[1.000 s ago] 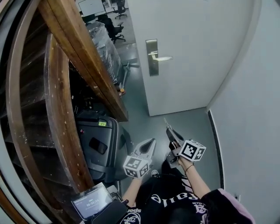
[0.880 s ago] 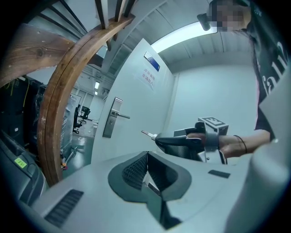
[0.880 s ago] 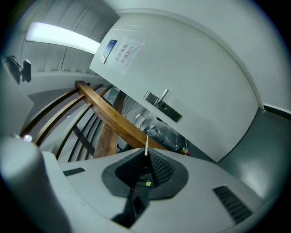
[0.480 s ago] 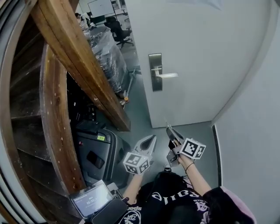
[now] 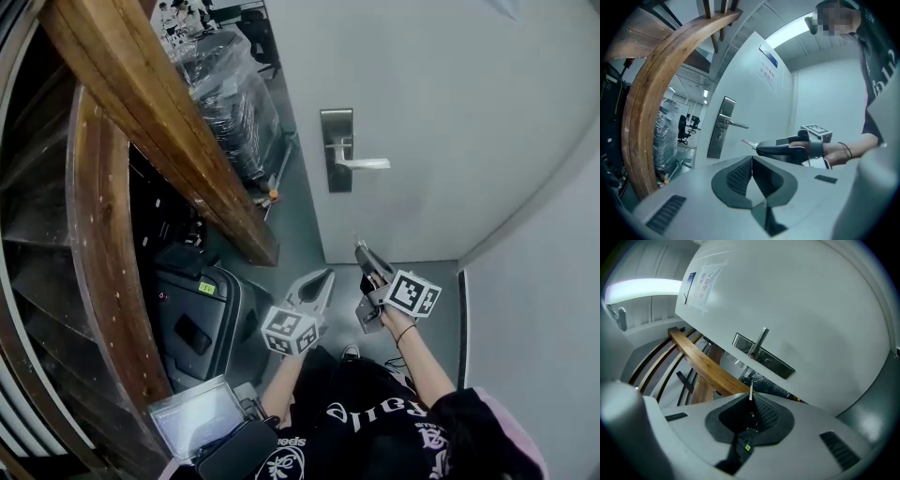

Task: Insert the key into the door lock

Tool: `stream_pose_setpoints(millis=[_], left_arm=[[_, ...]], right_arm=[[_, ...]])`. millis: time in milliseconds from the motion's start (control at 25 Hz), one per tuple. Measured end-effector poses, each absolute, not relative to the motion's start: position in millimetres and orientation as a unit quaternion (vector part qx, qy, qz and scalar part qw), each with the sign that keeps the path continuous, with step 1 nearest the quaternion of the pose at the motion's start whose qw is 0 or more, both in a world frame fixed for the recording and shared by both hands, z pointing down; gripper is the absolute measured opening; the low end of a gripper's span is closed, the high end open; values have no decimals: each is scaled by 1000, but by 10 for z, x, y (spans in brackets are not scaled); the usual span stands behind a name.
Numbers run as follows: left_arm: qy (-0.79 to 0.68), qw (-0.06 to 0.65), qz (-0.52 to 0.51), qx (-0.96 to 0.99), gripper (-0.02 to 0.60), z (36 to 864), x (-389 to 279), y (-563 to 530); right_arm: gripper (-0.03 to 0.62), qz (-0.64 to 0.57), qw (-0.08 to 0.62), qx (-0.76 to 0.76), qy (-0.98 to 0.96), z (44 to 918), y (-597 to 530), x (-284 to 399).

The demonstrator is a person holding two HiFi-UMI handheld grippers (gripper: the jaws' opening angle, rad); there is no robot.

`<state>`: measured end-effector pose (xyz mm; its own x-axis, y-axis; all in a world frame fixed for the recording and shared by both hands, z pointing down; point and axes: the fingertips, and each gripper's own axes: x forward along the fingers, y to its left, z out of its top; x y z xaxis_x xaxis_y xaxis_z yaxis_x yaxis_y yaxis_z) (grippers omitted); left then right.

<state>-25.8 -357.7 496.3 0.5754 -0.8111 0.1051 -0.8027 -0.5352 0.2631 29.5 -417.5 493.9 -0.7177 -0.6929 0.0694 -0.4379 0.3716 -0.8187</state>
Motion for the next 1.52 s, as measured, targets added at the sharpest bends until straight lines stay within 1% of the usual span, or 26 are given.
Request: stream_pose_setpoints(millis=[280,560,800,1160,1400,1520], left_arm=[[-451,149,-5,880,5,4979,-285,-3971],[-414,138,10,900,5,4895,-348,-4345],[-397,135,18,908,5,4885,-558,-4604],[-384,143,19,912,5,4937,-768,-4781],[-386,154,14,909,5,4987,-862,-4870],[-385,157,13,909,5,5008,-881,-4888]], right_arm=[[36,-479,186,-347,784,4950,-4702,209],[37,-511,236,-353,747,4977,-5193,38],[37,-508,248,-373,736,5004,-5517,-110],[36,-534,294,-388,691,5138,-5844,-185],[36,-553,327,-387,661,5217,-5863,-192],[37,-559,332,-380,658,5219,-5869,-210]])
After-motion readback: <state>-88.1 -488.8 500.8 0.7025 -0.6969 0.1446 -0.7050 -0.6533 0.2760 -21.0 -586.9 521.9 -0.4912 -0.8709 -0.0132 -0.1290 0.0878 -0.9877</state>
